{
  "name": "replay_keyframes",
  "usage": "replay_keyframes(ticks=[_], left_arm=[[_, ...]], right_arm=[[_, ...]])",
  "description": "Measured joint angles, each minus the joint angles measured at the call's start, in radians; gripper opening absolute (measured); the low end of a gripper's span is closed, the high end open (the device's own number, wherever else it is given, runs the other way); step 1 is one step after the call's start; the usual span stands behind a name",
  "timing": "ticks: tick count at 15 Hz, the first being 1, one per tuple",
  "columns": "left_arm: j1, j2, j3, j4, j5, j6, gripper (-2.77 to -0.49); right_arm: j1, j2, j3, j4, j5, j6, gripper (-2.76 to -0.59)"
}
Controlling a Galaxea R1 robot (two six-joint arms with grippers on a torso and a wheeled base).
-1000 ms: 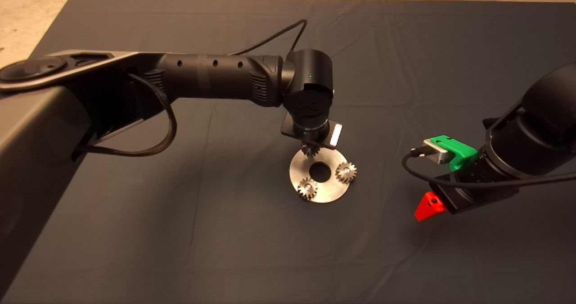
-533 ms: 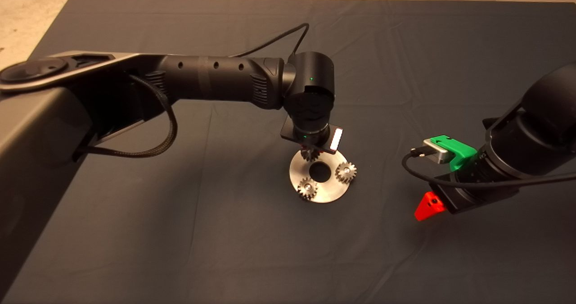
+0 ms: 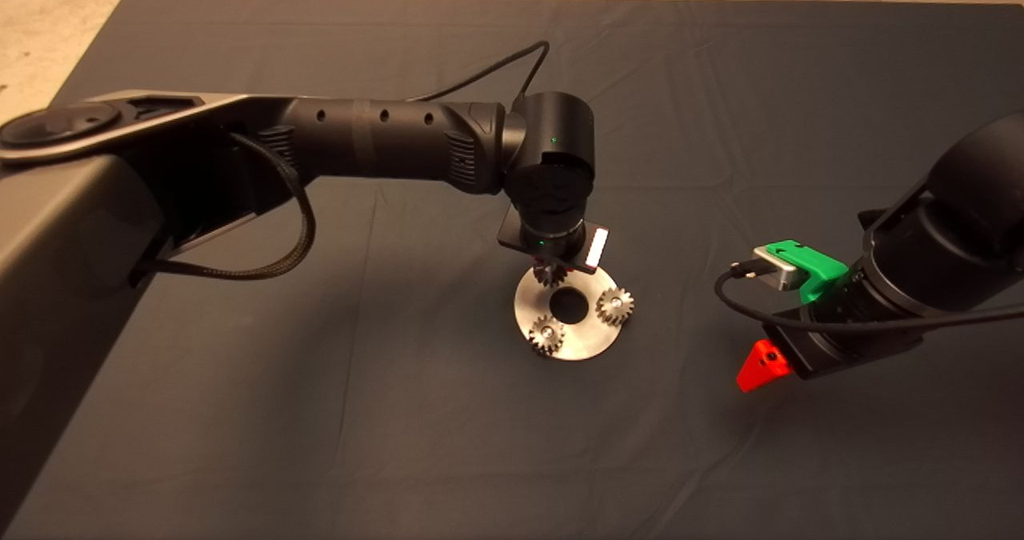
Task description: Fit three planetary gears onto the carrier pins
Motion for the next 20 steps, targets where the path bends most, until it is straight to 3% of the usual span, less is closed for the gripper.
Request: replay_keyframes(ticks=[2, 7, 12, 18, 20], left_arm=[[-0.024, 0.0, 0.0, 0.001, 0.001, 0.0, -2.44], [-0.044, 0.002, 0.001, 0.0, 0.0, 0.0, -2.44], [-0.043, 0.002, 0.01, 0.001, -0.024, -0.001, -2.44], [-0.04, 0.002, 0.01, 0.009, -0.025, -0.001, -2.44], [-0.026, 0.002, 0.01, 0.028, -0.027, -0.001, -2.44]], right_arm=[[0.0, 0.0, 0.0, 0.0, 0.0, 0.0, -0.89], [0.0, 0.0, 0.0, 0.0, 0.0, 0.0, -0.89], [0.0, 0.0, 0.0, 0.0, 0.0, 0.0, -0.89], [0.0, 0.0, 0.0, 0.0, 0.0, 0.0, -0.89], [0.0, 0.0, 0.0, 0.0, 0.0, 0.0, -0.89]])
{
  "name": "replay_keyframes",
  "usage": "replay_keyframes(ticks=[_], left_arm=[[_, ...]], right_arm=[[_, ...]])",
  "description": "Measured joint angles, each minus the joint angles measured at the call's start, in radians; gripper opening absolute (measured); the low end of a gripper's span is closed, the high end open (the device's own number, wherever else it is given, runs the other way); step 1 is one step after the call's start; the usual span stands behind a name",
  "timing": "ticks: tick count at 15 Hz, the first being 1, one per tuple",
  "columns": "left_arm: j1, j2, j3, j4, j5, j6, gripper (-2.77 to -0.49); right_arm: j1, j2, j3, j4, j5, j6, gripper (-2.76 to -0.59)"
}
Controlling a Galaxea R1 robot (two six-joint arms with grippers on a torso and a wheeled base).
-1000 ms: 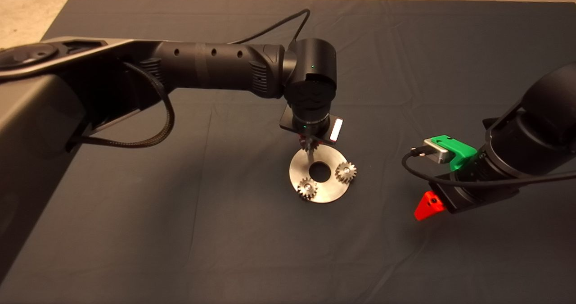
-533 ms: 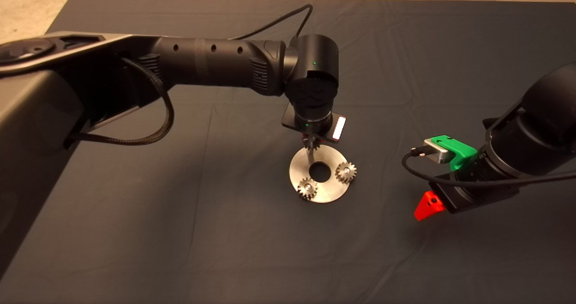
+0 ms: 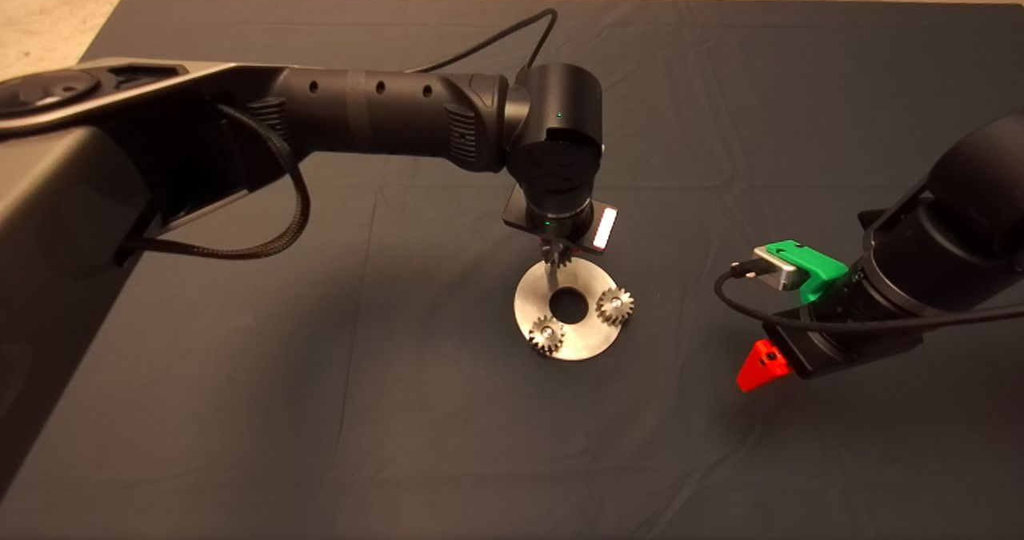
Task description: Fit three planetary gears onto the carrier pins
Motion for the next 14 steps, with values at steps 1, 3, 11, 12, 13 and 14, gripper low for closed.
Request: replay_keyframes(ticks=[1, 3, 11, 12, 13, 14], left_arm=[[0.014, 0.0, 0.0, 0.008, 0.0, 0.0, -2.44], [0.032, 0.0, 0.0, 0.01, 0.0, 0.0, -2.44], [0.03, 0.0, 0.0, 0.062, 0.0, 0.0, -2.44], [0.03, -0.001, 0.006, 0.07, 0.001, 0.0, -2.44], [0.03, 0.0, 0.015, 0.077, 0.001, 0.0, -2.44], [0.03, 0.0, 0.026, 0.084, 0.001, 0.001, -2.44]], right_arm=[[0.0, 0.0, 0.0, 0.0, 0.0, 0.0, -0.89], [0.0, 0.0, 0.0, 0.0, 0.0, 0.0, -0.89], [-0.017, 0.0, 0.0, 0.0, 0.0, 0.0, -0.89], [-0.017, 0.0, 0.0, 0.0, 0.0, 0.0, -0.89], [-0.017, 0.0, 0.0, 0.0, 0.0, 0.002, -0.89], [-0.017, 0.0, 0.0, 0.0, 0.0, 0.003, -0.89]])
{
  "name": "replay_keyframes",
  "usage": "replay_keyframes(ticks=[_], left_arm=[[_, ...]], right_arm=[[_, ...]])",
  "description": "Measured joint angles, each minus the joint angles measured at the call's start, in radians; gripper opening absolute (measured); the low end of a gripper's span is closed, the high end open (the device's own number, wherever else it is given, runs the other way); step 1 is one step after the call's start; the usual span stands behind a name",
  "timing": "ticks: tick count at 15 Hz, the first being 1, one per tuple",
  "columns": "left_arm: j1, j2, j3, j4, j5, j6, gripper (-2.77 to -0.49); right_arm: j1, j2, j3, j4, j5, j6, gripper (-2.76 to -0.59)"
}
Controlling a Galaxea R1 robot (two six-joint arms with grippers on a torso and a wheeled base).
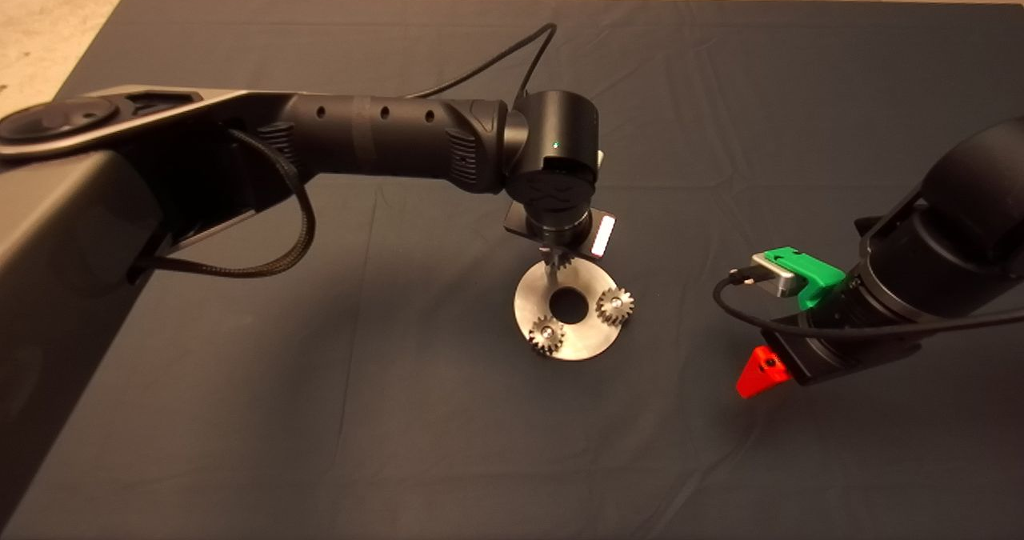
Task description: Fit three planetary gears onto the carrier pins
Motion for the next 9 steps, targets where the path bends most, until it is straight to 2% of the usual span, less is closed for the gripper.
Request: replay_keyframes(ticks=[3, 6, 9], left_arm=[[0.0, 0.0, 0.013, 0.015, 0.0, 0.0, -2.44], [0.002, 0.0, 0.013, 0.016, 0.001, 0.0, -2.44], [0.023, 0.0, 0.013, 0.02, 0.019, 0.0, -2.44]], right_arm=[[0.0, 0.0, 0.0, 0.0, 0.0, 0.001, -0.89], [0.0, 0.0, 0.0, 0.0, 0.0, 0.003, -0.89], [0.0, 0.0, 0.0, 0.0, 0.0, 0.003, -0.89]])
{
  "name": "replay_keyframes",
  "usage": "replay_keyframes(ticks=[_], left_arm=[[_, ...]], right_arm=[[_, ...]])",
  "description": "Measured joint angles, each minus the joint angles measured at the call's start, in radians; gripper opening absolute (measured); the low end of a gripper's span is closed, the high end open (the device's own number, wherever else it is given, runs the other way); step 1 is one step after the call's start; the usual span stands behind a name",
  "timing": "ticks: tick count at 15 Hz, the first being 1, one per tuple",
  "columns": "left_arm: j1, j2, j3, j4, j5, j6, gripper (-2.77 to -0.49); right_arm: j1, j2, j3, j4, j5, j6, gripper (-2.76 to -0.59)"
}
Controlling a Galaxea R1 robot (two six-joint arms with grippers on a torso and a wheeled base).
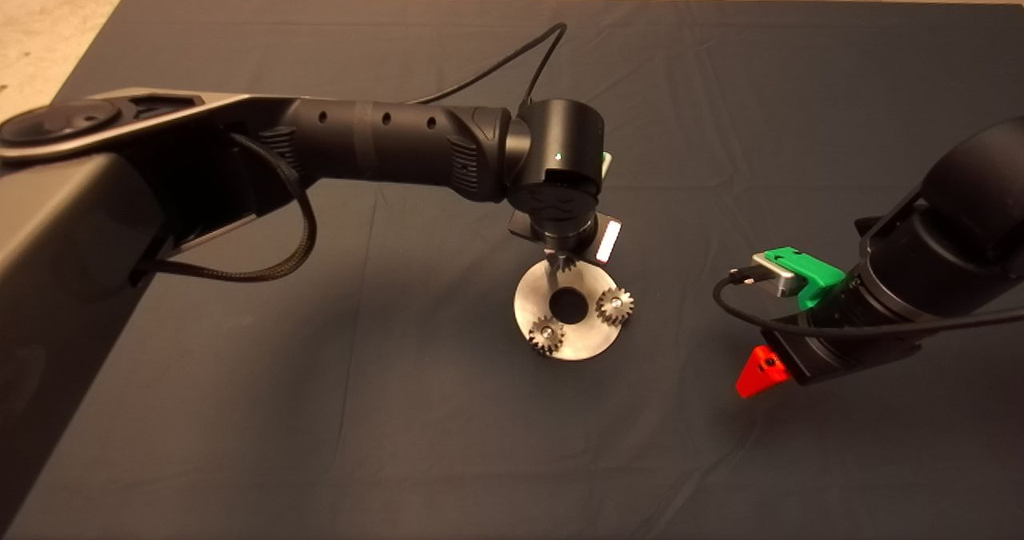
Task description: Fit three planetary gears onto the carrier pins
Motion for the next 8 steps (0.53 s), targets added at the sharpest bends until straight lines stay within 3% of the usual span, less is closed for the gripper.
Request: replay_keyframes(ticks=[3, 6, 8], left_arm=[[0.006, 0.001, -0.011, -0.001, 0.032, 0.001, -2.44], [0.005, 0.008, -0.042, -0.01, 0.035, 0.054, -2.44], [0.008, 0.009, -0.053, -0.009, 0.037, 0.06, -2.43]], right_arm=[[0.0, 0.0, 0.0, 0.0, -0.001, 0.0, -0.89], [0.0, 0.0, 0.0, 0.0, 0.0, 0.0, -0.89], [0.0, 0.0, 0.0, 0.0, -0.001, 0.0, -0.89]])
